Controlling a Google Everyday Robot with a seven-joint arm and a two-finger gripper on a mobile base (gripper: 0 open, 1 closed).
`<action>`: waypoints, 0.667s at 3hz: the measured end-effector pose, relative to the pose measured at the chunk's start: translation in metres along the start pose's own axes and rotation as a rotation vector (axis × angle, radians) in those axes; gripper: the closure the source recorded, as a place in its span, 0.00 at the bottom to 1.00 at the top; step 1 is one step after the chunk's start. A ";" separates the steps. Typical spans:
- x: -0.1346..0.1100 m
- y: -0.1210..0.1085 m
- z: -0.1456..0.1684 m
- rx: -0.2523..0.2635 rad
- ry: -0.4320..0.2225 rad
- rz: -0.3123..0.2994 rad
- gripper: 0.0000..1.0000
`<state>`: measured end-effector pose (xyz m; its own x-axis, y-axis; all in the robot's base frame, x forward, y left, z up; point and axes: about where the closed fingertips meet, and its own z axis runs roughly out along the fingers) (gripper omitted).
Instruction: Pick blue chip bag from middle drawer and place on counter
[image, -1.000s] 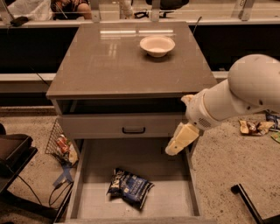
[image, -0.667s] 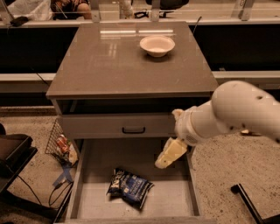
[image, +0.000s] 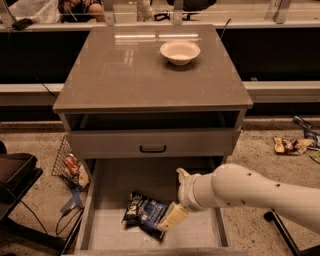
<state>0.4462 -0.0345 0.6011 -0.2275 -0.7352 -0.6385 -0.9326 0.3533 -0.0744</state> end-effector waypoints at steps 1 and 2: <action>0.017 -0.001 0.055 0.025 -0.016 -0.013 0.00; 0.019 -0.006 0.087 0.051 -0.003 -0.029 0.00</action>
Offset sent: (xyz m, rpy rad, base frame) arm 0.0431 0.0555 -0.1085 -0.0452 -0.0862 -0.0146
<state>0.4715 -0.0005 0.5226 -0.1996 -0.7441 -0.6375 -0.9231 0.3610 -0.1323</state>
